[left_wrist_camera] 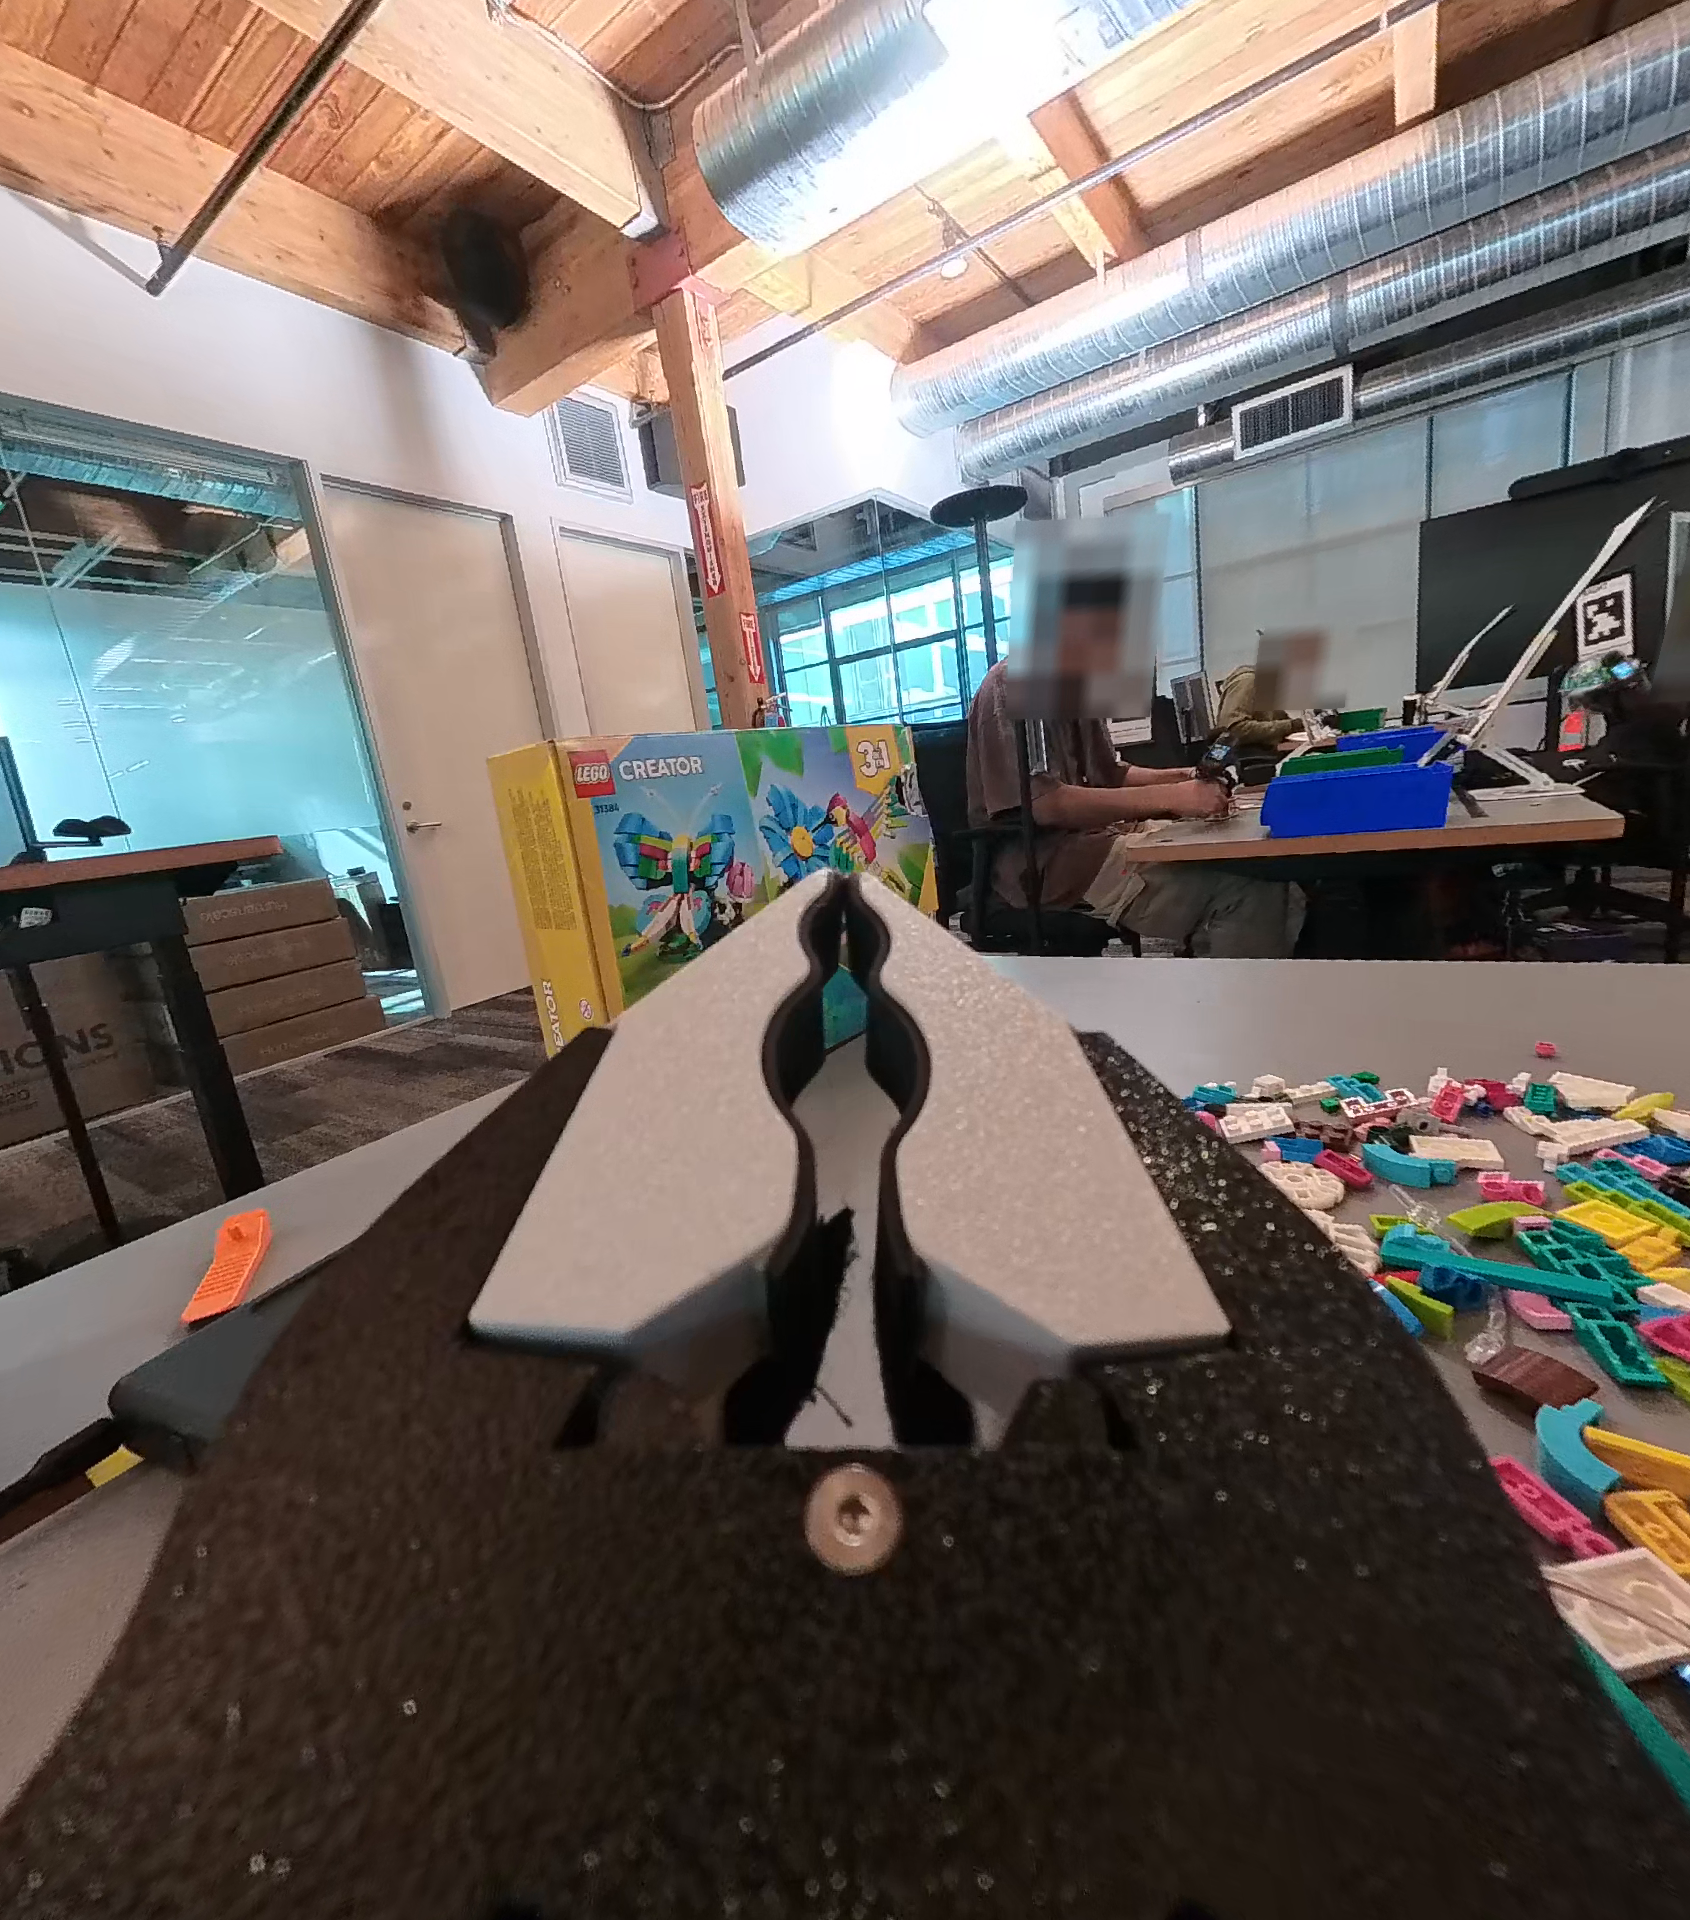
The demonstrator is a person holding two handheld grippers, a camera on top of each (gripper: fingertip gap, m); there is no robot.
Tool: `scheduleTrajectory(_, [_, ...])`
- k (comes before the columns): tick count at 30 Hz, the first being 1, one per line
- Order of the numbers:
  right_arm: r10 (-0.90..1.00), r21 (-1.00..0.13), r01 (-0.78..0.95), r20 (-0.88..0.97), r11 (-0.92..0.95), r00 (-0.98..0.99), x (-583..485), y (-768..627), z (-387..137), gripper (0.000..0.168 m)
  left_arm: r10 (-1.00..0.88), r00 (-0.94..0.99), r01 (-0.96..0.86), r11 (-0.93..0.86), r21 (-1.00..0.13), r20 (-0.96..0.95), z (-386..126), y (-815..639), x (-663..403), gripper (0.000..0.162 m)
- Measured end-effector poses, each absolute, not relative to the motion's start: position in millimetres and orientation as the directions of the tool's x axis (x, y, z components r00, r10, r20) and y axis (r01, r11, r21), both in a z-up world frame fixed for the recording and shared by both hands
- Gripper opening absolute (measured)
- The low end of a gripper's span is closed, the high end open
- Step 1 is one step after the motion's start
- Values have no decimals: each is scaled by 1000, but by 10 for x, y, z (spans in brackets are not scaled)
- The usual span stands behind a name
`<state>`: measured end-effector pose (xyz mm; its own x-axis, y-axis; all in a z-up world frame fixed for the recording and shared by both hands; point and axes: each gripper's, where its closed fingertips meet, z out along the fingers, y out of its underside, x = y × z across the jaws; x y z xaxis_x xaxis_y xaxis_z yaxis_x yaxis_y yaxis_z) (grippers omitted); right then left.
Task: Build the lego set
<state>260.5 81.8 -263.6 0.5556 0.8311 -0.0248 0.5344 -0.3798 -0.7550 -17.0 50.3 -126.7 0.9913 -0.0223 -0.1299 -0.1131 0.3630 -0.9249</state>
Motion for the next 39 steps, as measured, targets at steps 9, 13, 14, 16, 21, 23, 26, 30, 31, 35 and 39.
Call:
scheduleTrajectory(9, [855,-719,588,-16,-371,519,2713,734,-2641,9,-24,991,-112,363,-925,-129,-1268,506,-166,0])
scheduleTrajectory(13, [853,-732,577,-11,-363,522,2703,767,-2625,12,-24,991,-111,363,-925,-128,-1268,505,-167,0])
scheduleTrajectory(14, [855,-736,574,-13,-360,519,2689,769,-2621,12,-25,992,-110,362,-926,-127,-1269,506,-167,0])
scheduleTrajectory(16, [857,-738,573,-12,-355,515,2675,774,-2612,12,-25,992,-109,362,-926,-127,-1268,506,-168,0])
scheduleTrajectory(21, [862,-729,597,18,-336,507,2689,795,-2606,6,-26,992,-108,362,-926,-125,-1268,509,-168,0])
scheduleTrajectory(23, [854,-722,617,71,-312,515,2725,824,-2599,6,-38,992,-100,362,-927,-122,-1269,512,-142,0])
scheduleTrajectory(26, [843,-737,635,173,-231,509,2735,831,-2483,6,-42,988,-124,362,-924,-149,-1271,518,-92,0])
scheduleTrajectory(30, [802,-766,641,345,-59,487,2596,808,-2181,6,-63,989,-100,366,-925,-132,-1268,525,-51,0])
scheduleTrajectory(31, [752,-770,638,418,-5,509,2566,828,-2049,6,-76,987,-103,366,-925,-139,-1271,531,-7,0])
scheduleTrajectory(35, [436,-744,644,647,181,625,2578,822,-1424,6,-96,968,-178,381,-907,-231,-1261,522,203,0])
scheduleTrajectory(39, [278,-774,552,629,311,726,2566,573,-990,6,-82,957,-224,397,-890,-277,-1239,445,275,0])
